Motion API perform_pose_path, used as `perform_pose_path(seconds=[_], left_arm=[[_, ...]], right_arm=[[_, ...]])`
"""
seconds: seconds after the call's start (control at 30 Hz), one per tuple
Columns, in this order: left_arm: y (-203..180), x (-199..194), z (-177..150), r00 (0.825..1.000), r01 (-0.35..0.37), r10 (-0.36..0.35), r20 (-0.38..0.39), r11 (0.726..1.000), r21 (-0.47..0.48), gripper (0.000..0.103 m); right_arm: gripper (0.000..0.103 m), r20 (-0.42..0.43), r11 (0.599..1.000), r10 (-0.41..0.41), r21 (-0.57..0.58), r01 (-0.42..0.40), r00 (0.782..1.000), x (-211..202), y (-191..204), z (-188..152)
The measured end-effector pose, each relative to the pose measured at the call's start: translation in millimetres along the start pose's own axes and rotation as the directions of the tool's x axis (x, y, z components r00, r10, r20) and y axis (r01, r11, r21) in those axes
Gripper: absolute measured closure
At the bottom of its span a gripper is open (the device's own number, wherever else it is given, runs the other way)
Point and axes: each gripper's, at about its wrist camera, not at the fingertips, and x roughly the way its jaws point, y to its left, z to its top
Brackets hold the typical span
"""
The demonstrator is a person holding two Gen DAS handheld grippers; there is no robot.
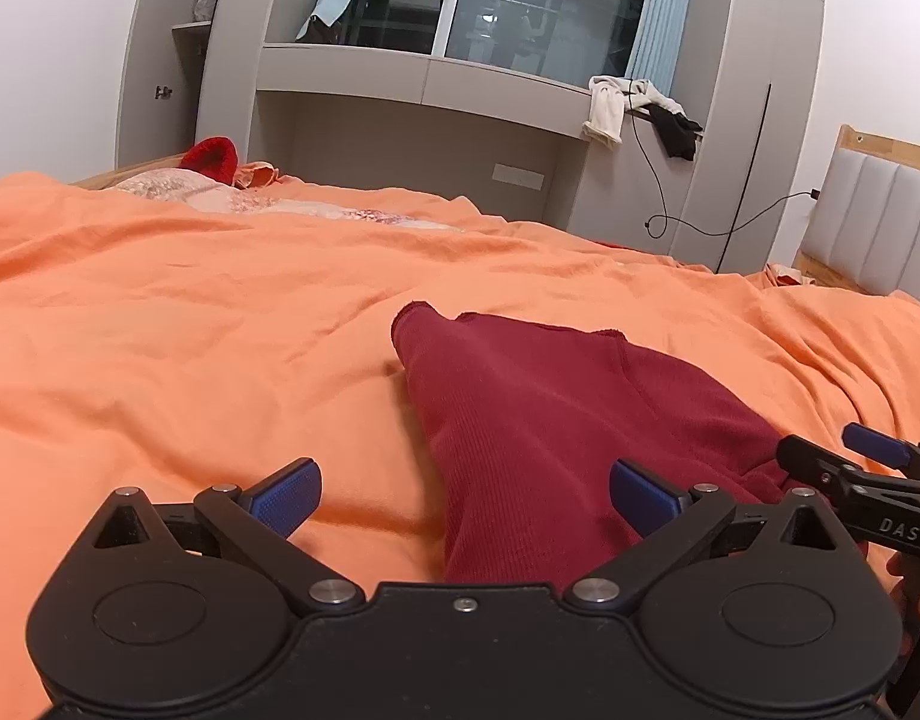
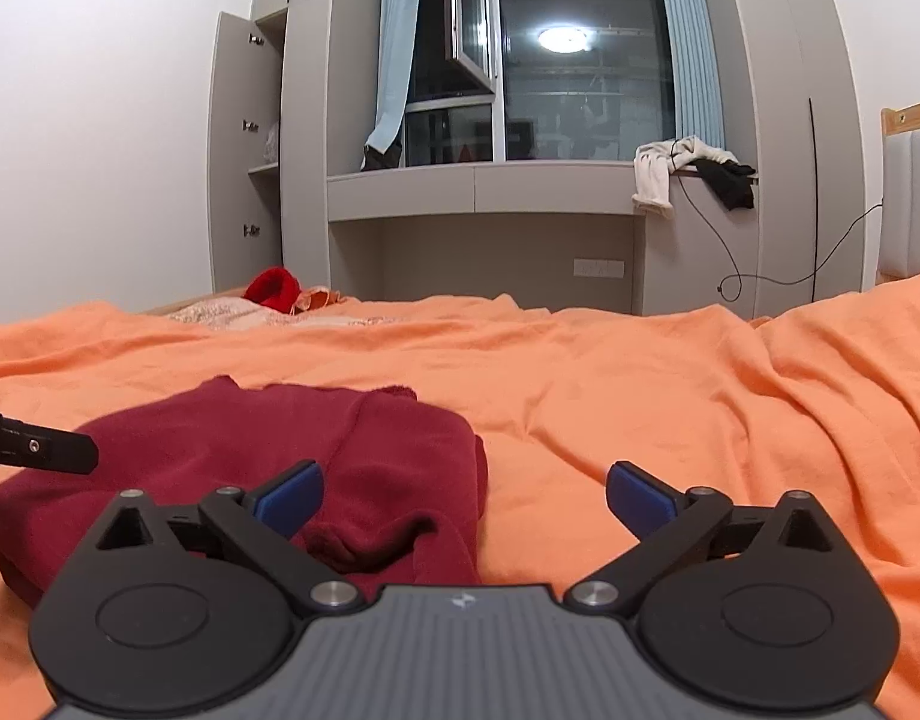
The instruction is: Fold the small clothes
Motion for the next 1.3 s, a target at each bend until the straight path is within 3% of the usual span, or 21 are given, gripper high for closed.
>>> perform_pose_path(seconds=[0.47, 0.8, 1.3], left_arm=[[-17, -51, -3, 0.992, -0.001, -0.003, 0.128, 0.999, 0.033, 0.001], [-23, -114, -39, 0.976, -0.017, 0.0, 0.217, 0.997, 0.075, 0.001], [-18, -178, -98, 0.963, -0.06, 0.038, 0.266, 0.995, 0.074, 0.001]], right_arm=[[0.0, 0.092, 0.998, 0.018, 0.052, -0.023, 0.996, -62, 7, 9], [0.0, 0.187, 0.999, 0.022, 0.03, -0.028, 0.982, -132, 27, -5], [0.0, 0.201, 1.0, 0.012, 0.011, -0.014, 0.979, -203, 55, -45]])
